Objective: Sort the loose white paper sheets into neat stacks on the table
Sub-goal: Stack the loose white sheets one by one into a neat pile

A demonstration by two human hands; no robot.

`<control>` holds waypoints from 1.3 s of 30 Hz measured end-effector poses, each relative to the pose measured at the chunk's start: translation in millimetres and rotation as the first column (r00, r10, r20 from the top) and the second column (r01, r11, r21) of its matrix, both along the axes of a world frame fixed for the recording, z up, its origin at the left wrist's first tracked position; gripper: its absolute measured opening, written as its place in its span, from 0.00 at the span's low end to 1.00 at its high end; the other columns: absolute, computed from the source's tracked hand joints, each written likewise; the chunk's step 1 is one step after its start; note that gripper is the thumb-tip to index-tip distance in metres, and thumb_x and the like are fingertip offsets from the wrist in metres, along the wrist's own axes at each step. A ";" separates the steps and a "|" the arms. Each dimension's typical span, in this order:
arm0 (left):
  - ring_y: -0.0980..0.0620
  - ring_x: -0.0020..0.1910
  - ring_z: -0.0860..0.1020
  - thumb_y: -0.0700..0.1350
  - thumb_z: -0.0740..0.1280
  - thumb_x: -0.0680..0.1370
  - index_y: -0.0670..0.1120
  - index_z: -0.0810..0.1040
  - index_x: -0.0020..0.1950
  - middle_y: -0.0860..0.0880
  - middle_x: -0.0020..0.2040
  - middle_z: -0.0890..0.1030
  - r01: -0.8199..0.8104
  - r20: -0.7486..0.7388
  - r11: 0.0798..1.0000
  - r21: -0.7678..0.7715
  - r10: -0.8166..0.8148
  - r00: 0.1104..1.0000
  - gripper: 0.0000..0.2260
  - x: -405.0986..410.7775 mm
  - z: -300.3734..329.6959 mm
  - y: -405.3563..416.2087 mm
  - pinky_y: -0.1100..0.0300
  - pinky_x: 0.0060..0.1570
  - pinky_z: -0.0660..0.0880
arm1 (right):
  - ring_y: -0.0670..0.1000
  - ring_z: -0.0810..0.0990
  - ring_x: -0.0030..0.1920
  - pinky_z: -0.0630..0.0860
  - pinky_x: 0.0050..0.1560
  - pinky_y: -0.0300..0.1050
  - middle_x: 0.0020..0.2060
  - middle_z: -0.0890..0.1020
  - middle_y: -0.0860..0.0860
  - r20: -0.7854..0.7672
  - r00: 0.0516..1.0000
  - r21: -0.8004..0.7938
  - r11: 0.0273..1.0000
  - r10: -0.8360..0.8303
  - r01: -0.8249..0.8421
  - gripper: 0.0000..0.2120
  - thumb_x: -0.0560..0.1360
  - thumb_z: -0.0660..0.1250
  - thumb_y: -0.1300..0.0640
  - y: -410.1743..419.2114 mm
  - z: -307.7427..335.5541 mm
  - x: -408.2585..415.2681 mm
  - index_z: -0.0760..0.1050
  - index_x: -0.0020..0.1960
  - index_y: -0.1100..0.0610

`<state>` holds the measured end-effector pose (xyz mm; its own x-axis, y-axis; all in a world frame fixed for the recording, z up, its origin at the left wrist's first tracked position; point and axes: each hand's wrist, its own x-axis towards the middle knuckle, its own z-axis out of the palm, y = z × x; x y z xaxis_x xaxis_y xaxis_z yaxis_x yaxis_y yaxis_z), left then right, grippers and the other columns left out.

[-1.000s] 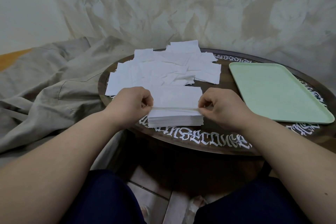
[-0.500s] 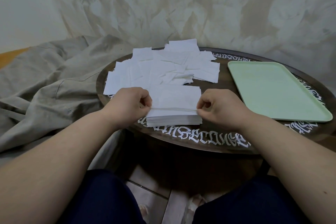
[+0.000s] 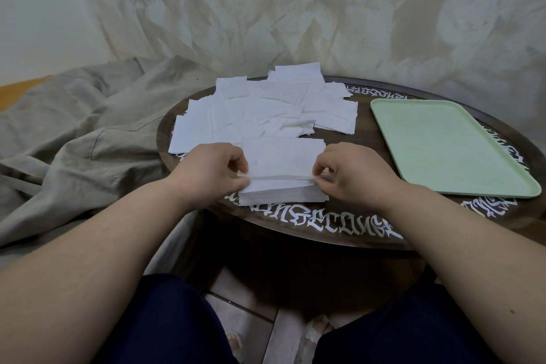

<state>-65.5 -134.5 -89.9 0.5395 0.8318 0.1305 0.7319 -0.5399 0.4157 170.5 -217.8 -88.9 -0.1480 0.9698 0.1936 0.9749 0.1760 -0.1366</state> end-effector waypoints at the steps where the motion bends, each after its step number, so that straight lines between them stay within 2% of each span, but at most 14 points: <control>1: 0.56 0.43 0.77 0.47 0.74 0.69 0.52 0.77 0.42 0.53 0.45 0.81 0.002 -0.009 1.000 0.002 -0.002 1.000 0.07 0.3 -0.5 0.6 0.57 0.49 0.74 | 0.50 0.75 0.48 0.72 0.46 0.45 0.43 0.78 0.46 -0.009 1.000 0.009 1.000 -0.009 0.009 0.05 0.75 0.64 0.53 -0.4 0.3 -0.1 0.79 0.47 0.51; 5: 0.55 0.48 0.77 0.50 0.74 0.69 0.53 0.78 0.45 0.53 0.47 0.80 0.004 -0.031 1.000 0.016 -0.003 1.000 0.08 2.1 -1.3 0.6 0.56 0.52 0.74 | 0.51 0.78 0.45 0.74 0.45 0.46 0.42 0.80 0.47 -0.074 0.996 0.017 0.998 -0.051 0.053 0.06 0.75 0.64 0.54 -1.3 0.9 -0.6 0.79 0.46 0.52; 10: 0.52 0.48 0.77 0.49 0.74 0.70 0.51 0.79 0.49 0.52 0.47 0.80 0.015 -0.039 0.999 0.042 -0.014 0.999 0.09 4.6 -1.7 0.1 0.54 0.52 0.74 | 0.48 0.78 0.42 0.74 0.44 0.44 0.35 0.77 0.43 -0.150 0.984 0.041 0.994 -0.095 0.102 0.05 0.74 0.65 0.54 -0.9 0.3 1.2 0.79 0.45 0.51; 15: 0.51 0.47 0.77 0.44 0.69 0.72 0.54 0.76 0.44 0.53 0.46 0.80 0.004 -0.035 0.996 0.087 -0.001 0.999 0.05 4.3 -3.9 1.7 0.52 0.51 0.74 | 0.48 0.77 0.41 0.75 0.45 0.45 0.33 0.76 0.42 -0.195 0.976 0.065 0.991 -0.100 0.114 0.04 0.73 0.66 0.56 -1.7 -0.6 3.8 0.79 0.44 0.51; 19: 0.54 0.47 0.75 0.51 0.73 0.71 0.54 0.74 0.45 0.55 0.46 0.79 0.010 0.018 0.997 0.082 -0.012 1.000 0.09 6.9 -2.7 -1.4 0.56 0.51 0.73 | 0.48 0.77 0.42 0.75 0.46 0.44 0.35 0.74 0.41 -0.209 0.974 0.063 0.993 -0.083 0.098 0.04 0.73 0.67 0.56 -1.6 -0.9 5.4 0.79 0.47 0.52; 23: 0.55 0.50 0.75 0.54 0.73 0.70 0.55 0.74 0.46 0.55 0.48 0.78 0.043 -0.009 0.993 0.109 -0.042 0.999 0.11 12.7 -3.6 -2.7 0.58 0.52 0.71 | 0.46 0.74 0.41 0.74 0.46 0.44 0.37 0.74 0.41 -0.199 0.978 0.075 0.993 -0.070 0.086 0.05 0.74 0.66 0.55 0.2 -1.0 3.8 0.80 0.48 0.52; 26: 0.55 0.51 0.76 0.53 0.72 0.71 0.52 0.77 0.50 0.55 0.50 0.78 0.057 -0.054 0.992 0.111 -0.051 0.997 0.11 16.0 -4.5 -2.1 0.57 0.53 0.72 | 0.47 0.74 0.42 0.73 0.47 0.45 0.38 0.75 0.42 -0.195 0.977 0.076 0.992 -0.082 0.098 0.06 0.75 0.64 0.55 1.2 0.3 2.1 0.79 0.48 0.52; 30: 0.52 0.51 0.77 0.45 0.68 0.73 0.49 0.79 0.51 0.53 0.50 0.80 0.048 -0.088 0.991 0.129 -0.037 0.995 0.07 18.4 -4.5 -1.7 0.56 0.52 0.72 | 0.49 0.77 0.43 0.74 0.46 0.47 0.39 0.79 0.45 -0.209 0.973 0.076 0.990 -0.099 0.117 0.05 0.74 0.64 0.56 1.4 0.9 1.9 0.78 0.46 0.52; 36: 0.52 0.44 0.74 0.40 0.65 0.73 0.49 0.75 0.44 0.54 0.43 0.78 -0.016 -0.058 0.993 0.117 0.022 0.998 0.04 15.5 -2.1 -2.3 0.59 0.43 0.68 | 0.46 0.72 0.42 0.68 0.45 0.40 0.38 0.71 0.40 -0.210 0.975 0.039 0.995 -0.078 0.088 0.06 0.75 0.65 0.56 0.9 -4.6 8.5 0.79 0.51 0.52; 39: 0.51 0.44 0.74 0.39 0.65 0.72 0.50 0.73 0.42 0.53 0.43 0.78 -0.031 -0.020 0.993 0.116 0.033 0.999 0.05 14.8 1.7 -3.7 0.57 0.44 0.70 | 0.48 0.76 0.43 0.72 0.46 0.42 0.40 0.76 0.44 -0.225 0.972 0.082 0.992 -0.073 0.093 0.06 0.74 0.66 0.58 0.9 -5.2 9.6 0.80 0.49 0.54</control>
